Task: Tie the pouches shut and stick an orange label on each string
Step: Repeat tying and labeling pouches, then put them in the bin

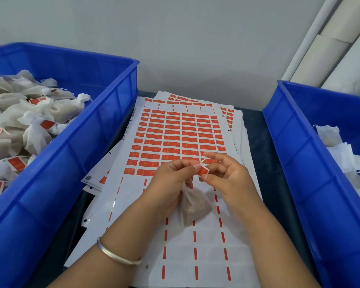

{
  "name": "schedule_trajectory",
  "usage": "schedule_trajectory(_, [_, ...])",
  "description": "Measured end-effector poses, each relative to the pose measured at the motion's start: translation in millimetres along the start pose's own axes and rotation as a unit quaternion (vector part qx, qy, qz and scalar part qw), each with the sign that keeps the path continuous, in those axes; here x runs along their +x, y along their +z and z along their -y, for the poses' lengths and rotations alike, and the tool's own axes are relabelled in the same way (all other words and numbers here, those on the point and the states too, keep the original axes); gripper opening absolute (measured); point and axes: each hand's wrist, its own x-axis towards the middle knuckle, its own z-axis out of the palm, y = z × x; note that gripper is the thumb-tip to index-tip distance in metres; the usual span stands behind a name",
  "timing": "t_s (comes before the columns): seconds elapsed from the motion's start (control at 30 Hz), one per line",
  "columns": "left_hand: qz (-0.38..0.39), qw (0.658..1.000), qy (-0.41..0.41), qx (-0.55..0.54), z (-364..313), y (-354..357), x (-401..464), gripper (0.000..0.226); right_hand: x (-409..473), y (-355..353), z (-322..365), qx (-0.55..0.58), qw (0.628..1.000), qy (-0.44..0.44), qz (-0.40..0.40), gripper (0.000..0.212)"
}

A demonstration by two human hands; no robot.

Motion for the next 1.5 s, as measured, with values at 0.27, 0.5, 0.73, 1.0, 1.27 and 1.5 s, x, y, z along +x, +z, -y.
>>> schedule_trajectory(0.27, [0.011,1.000,-0.008,-0.010,2,1,2,0.013,1,0,-5,0.031,0.999,0.022,-0.022,0.029])
schedule_trajectory(0.5, [-0.039,0.987,0.034,0.153,6,3,3,0.007,5,-5,-12,0.101,0.991,0.039,-0.078,0.025])
schedule_trajectory(0.73, [-0.075,0.958,0.069,0.269,8,6,1,0.021,6,-3,-18,0.200,0.970,0.051,-0.125,0.026])
schedule_trajectory(1.0, [-0.163,0.953,0.068,0.248,-7,9,-1,0.008,7,-2,-17,0.218,0.965,0.048,-0.136,0.024])
schedule_trajectory(1.27, [-0.333,0.922,0.177,0.084,-73,-6,-23,0.008,2,4,-14,0.212,0.973,0.065,-0.068,0.024])
schedule_trajectory(1.5, [-0.429,0.837,0.340,0.008,-128,-43,-29,0.008,2,5,-15,0.201,0.974,0.078,-0.065,0.024])
